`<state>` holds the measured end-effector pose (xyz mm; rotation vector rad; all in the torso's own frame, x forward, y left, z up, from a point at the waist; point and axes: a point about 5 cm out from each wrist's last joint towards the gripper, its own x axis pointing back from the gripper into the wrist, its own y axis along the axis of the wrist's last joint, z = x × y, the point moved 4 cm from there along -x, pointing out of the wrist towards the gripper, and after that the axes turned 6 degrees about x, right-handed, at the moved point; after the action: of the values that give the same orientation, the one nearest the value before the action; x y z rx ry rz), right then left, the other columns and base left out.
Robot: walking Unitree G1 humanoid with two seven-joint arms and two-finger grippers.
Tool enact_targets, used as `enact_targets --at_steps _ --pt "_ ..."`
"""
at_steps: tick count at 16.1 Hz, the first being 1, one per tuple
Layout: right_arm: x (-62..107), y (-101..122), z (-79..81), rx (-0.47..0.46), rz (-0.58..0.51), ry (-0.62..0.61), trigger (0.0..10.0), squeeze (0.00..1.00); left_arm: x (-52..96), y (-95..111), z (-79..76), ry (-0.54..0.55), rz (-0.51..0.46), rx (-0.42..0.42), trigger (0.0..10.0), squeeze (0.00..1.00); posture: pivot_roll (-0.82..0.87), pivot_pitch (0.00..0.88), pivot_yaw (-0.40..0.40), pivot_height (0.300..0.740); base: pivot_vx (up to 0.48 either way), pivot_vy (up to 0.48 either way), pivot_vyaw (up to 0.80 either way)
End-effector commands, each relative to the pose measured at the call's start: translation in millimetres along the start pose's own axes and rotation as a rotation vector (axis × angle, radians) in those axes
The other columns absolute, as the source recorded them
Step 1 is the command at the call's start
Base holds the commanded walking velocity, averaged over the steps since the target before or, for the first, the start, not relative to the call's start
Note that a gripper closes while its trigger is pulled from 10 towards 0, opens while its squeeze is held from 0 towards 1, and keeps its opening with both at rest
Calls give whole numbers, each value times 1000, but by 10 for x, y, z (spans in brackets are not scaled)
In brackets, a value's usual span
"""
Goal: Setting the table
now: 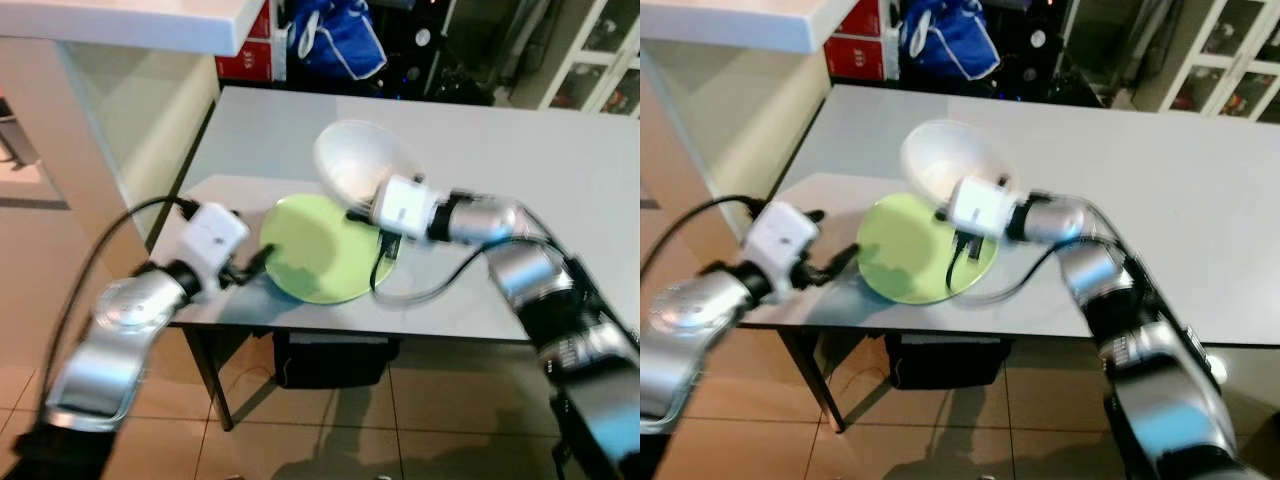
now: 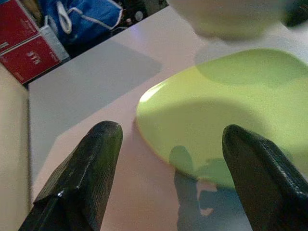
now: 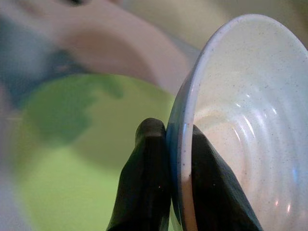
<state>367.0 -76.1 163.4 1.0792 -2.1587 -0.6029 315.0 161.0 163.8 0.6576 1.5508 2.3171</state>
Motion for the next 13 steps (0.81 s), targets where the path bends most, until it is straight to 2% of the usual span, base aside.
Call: enact_targets --at_steps 1,3,4,7,10,13 --pt "33 40 34 12 -17 28 10000 0 39 43 -34 -49 -11 -18 10000 0 -58 0 -54 740 0 0 0" --pt "-19 29 214 17 -11 84 10000 0 84 10 -67 -102 0 -27 10000 0 -61 0 -50 740 0 0 0" --pt "-53 24 282 28 6 100 10000 0 104 41 -115 -139 -19 -5 10000 0 -60 0 -48 740 0 0 0" --pt "-240 61 282 1 8 114 10000 0 122 58 -231 -211 -18 -9 10000 0 -53 0 -45 740 0 0 0" --pt "-311 96 250 17 15 127 10000 0 113 73 -220 -205 -23 -5 10000 0 -38 0 -56 740 0 0 0" --pt "-377 44 309 50 57 171 10000 0 161 26 -204 -195 3 -15 10000 0 -29 0 -70 740 0 0 0"
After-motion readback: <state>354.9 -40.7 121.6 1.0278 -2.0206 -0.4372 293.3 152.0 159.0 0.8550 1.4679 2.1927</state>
